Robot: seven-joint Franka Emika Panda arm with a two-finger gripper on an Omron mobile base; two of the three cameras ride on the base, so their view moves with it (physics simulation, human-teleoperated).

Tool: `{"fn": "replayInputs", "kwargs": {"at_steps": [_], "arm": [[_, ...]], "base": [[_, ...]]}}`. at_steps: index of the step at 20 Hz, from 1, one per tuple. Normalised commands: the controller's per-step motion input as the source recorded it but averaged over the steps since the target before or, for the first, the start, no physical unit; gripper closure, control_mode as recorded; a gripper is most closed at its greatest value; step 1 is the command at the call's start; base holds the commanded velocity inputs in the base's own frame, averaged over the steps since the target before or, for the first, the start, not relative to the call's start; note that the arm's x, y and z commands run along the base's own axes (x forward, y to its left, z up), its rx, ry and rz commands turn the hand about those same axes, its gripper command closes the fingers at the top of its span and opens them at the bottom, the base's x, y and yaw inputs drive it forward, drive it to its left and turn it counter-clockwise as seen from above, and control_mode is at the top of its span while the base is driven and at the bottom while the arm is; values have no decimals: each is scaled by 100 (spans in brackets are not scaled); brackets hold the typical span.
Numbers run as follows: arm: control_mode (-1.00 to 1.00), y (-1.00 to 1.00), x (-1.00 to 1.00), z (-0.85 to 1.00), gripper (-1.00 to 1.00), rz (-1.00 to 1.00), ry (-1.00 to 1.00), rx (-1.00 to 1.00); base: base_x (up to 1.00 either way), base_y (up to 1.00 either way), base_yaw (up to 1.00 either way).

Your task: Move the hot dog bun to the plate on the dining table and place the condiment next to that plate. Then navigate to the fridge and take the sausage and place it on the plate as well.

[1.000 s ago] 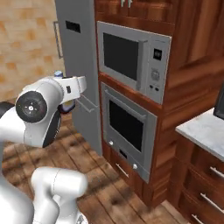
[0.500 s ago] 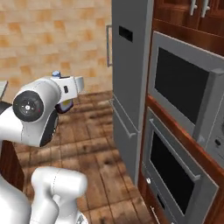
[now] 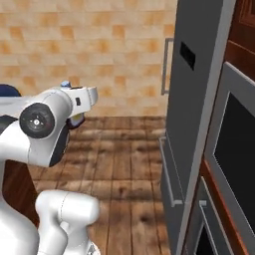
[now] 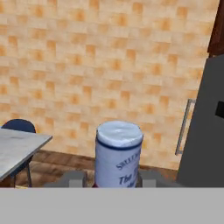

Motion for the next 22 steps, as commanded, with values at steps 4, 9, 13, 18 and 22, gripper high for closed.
{"fn": "replayInputs", "kwargs": {"at_steps": [4, 9, 13, 18, 22], "arm": [[100, 0, 0, 0, 100, 0, 0, 0], [100, 0, 0, 0, 100, 0, 0, 0], [100, 0, 0, 0, 100, 0, 0, 0], [100, 0, 0, 0, 100, 0, 0, 0], [100, 0, 0, 0, 100, 0, 0, 0]], "base": [[100, -1, 38], [100, -17, 37], [100, -27, 37], [100, -32, 36], [100, -40, 37]]}}
